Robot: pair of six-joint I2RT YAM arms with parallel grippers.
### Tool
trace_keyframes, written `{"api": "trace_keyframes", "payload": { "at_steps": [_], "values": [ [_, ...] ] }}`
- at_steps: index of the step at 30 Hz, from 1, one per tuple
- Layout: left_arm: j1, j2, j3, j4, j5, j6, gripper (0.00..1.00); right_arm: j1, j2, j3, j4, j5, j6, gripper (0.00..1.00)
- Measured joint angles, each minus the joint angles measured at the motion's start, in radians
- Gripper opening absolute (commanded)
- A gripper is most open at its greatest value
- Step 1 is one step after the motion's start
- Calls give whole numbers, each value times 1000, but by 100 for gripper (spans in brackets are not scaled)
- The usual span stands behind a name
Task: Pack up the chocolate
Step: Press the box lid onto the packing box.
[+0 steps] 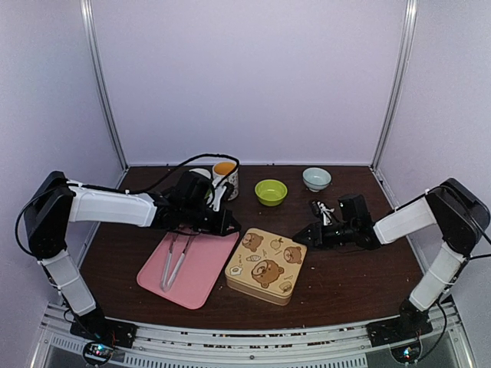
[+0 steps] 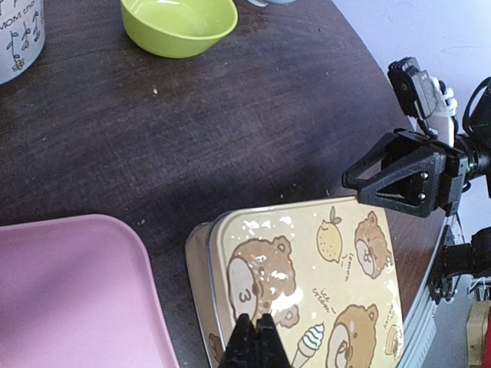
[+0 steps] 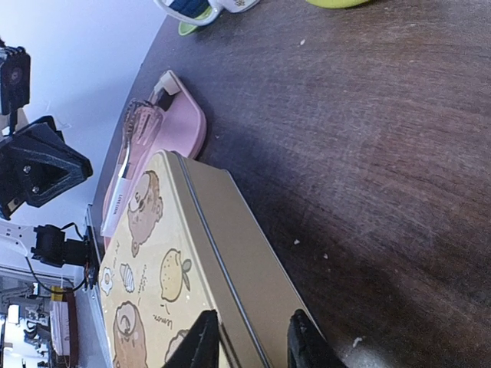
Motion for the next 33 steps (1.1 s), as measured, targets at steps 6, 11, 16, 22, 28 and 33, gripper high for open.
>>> {"api": "trace_keyframes", "payload": {
  "at_steps": [6, 11, 16, 22, 28, 33],
  "values": [
    [16, 0, -17, 61, 50, 10, 0, -5, -108, 10, -160, 83, -69, 41],
    [36, -5, -95, 95, 60, -4, 0, -6, -181, 10, -259, 141, -107, 52],
    [38, -67, -203, 97, 61, -28, 0, -6, -254, 5, -338, 183, -131, 54],
    [36, -148, -283, 100, 69, -64, 0, -5, -387, -56, -408, 193, -131, 52],
    [18, -149, -307, 56, 51, -103, 0, -1, -476, -123, -486, 219, -116, 29],
    [-6, -130, -300, 35, 47, -115, 0, 43, -471, -165, -496, 224, -81, 0]
  ]
}}
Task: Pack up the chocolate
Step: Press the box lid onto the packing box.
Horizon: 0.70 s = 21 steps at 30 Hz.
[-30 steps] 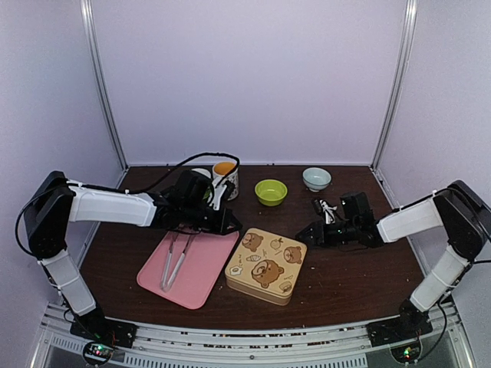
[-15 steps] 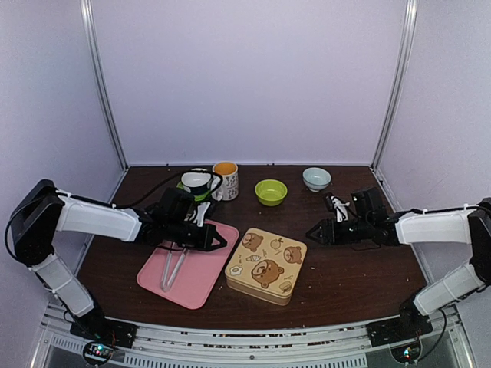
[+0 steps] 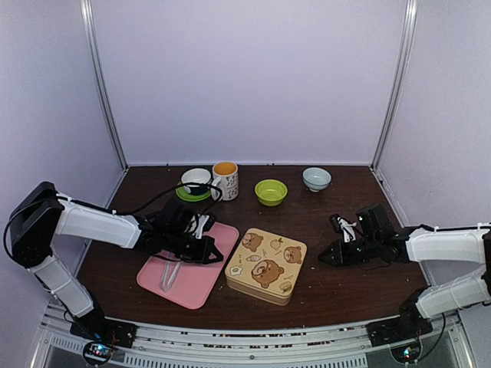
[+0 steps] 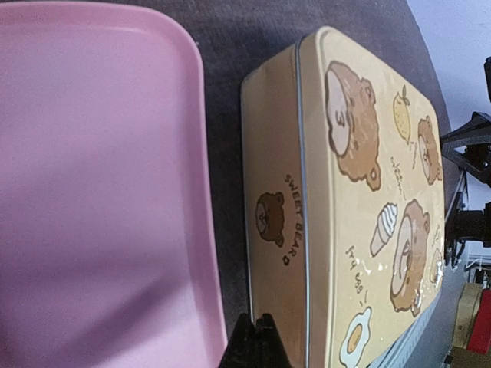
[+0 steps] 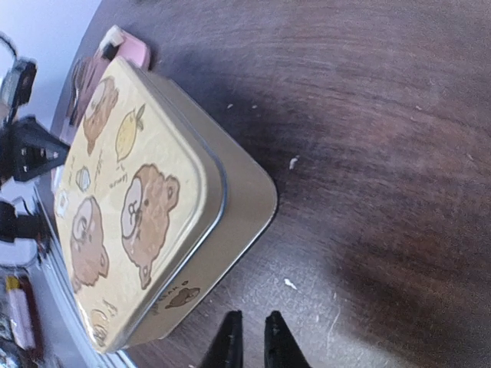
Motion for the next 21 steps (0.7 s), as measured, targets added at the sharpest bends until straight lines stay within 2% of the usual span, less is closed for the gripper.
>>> {"api": "trace_keyframes", "payload": {
  "at_steps": [5, 10, 21],
  "values": [
    [-47, 68, 51, -41, 3, 1, 0, 47, 77, -9, 61, -5, 36, 0],
    [-72, 73, 52, -46, 10, -5, 0, 56, 185, -6, 150, -9, 69, 0],
    [-130, 101, 52, -8, 24, -79, 0, 55, 359, 113, 226, -21, 77, 0]
  ]
}}
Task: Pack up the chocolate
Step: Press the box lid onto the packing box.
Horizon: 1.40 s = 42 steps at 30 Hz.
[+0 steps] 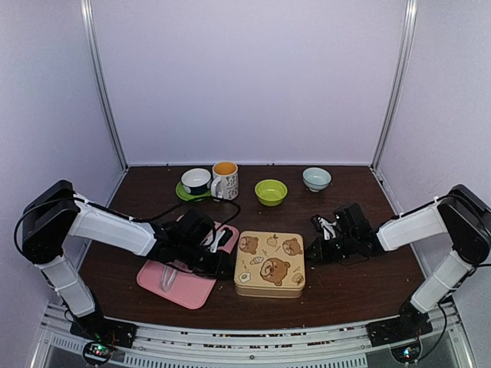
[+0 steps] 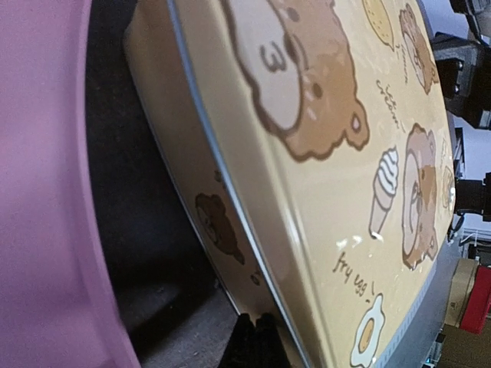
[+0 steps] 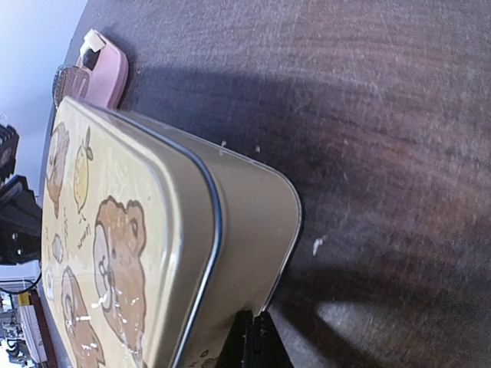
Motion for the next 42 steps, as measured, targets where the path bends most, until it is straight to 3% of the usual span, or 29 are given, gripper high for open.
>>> {"api": "trace_keyframes", "payload": {
  "at_steps": [7, 12, 18, 26, 34, 42],
  "values": [
    [-18, -18, -2, -11, -47, -38, 0, 0, 65, 58, 24, -2, -2, 0],
    [-7, -115, -29, -45, -137, -51, 0, 0, 70, 64, 30, -2, -9, 0],
    [35, -204, -74, -80, -214, -52, 0, -34, 27, 68, -56, 62, -70, 0],
    [137, -263, -168, 131, -178, -19, 0, -85, -129, 69, -77, 65, -119, 0],
    [148, -128, -99, 398, -32, 23, 0, -91, -15, 66, 234, -161, 3, 0],
    [139, -71, -83, 454, 1, 26, 0, -92, 210, 38, 554, -256, 135, 0]
  ]
}}
